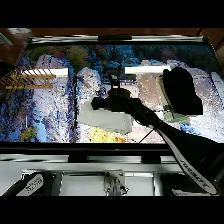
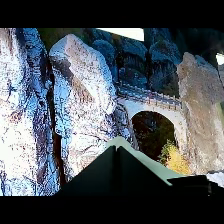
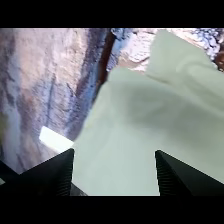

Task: Fold the shirts.

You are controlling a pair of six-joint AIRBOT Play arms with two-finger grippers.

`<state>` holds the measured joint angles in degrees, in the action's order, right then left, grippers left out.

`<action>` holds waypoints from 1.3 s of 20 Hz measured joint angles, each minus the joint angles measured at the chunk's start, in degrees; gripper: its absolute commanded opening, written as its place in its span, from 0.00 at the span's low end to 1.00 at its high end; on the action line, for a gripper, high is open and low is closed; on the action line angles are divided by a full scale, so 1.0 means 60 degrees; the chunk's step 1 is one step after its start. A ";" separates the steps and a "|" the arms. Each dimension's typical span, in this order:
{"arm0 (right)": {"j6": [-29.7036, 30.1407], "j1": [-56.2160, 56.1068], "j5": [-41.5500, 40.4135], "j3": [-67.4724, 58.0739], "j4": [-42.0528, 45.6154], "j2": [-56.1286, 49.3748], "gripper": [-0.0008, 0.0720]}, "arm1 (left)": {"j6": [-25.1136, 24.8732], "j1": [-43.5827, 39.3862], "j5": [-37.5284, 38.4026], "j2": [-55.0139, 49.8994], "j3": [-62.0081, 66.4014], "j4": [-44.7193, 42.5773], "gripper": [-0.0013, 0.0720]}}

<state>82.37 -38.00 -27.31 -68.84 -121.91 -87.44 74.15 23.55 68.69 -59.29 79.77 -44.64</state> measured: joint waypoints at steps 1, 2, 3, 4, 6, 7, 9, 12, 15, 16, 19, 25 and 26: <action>-0.0073 0.0386 -0.0827 0.0000 0.0543 0.0219 0.85 | -0.0015 0.0015 0.0018 0.0007 -0.0073 -0.0011 0.05; -0.0175 0.0809 -0.1749 -0.0004 0.1180 0.0412 0.85 | -0.0044 0.0015 0.0026 0.0011 -0.0124 -0.0011 0.05; -0.0299 0.1315 -0.2881 0.0022 0.1756 0.0568 0.85 | -0.0066 0.0015 0.0044 0.0015 -0.0164 -0.0004 0.05; -0.0364 0.1814 -0.3934 0.0106 0.2160 0.0670 0.85 | -0.0076 0.0025 0.0047 0.0015 -0.0193 0.0000 0.05; -0.0375 0.2816 -0.5439 0.0572 0.2390 0.0809 0.85 | -0.0084 0.0033 0.0047 0.0018 -0.0229 0.0000 0.05; -0.0339 0.3228 -0.5799 0.0962 0.2149 0.0849 0.85 | -0.0091 0.0033 0.0058 0.0022 -0.0240 -0.0004 0.05; -0.0095 0.3767 -0.5770 0.1741 0.1173 0.0885 0.86 | -0.0102 0.0029 0.0066 0.0022 -0.0255 0.0000 0.05; 0.0382 0.3982 -0.5169 0.2481 -0.0098 0.0747 0.86 | -0.0098 -0.0011 0.0066 0.0022 -0.0259 0.0000 0.05; 0.0627 0.3934 -0.4703 0.2747 -0.0838 0.0463 0.60 | -0.0084 -0.0113 0.0069 0.0022 -0.0262 0.0004 0.05; 0.0721 0.3847 -0.4513 0.2805 -0.1078 0.0350 0.24 | -0.0080 -0.0168 0.0069 0.0022 -0.0262 0.0004 0.05; 0.1322 0.3759 -0.4193 0.2670 -0.1592 0.0208 0.10 | -0.0073 -0.0306 0.0066 0.0007 -0.0262 0.0007 0.05; 0.2459 0.5100 -0.4248 0.0007 -0.2084 0.0685 0.10 | -0.0073 -0.0419 0.0066 -0.0011 -0.0262 0.0004 0.05; 0.2466 0.5450 -0.4189 -0.0510 -0.2095 0.0776 0.10 | -0.0073 -0.0426 0.0066 -0.0015 -0.0262 0.0007 0.05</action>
<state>97.17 -5.30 -52.45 -71.90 -134.47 -82.78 73.71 20.99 69.08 -59.37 78.19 -44.60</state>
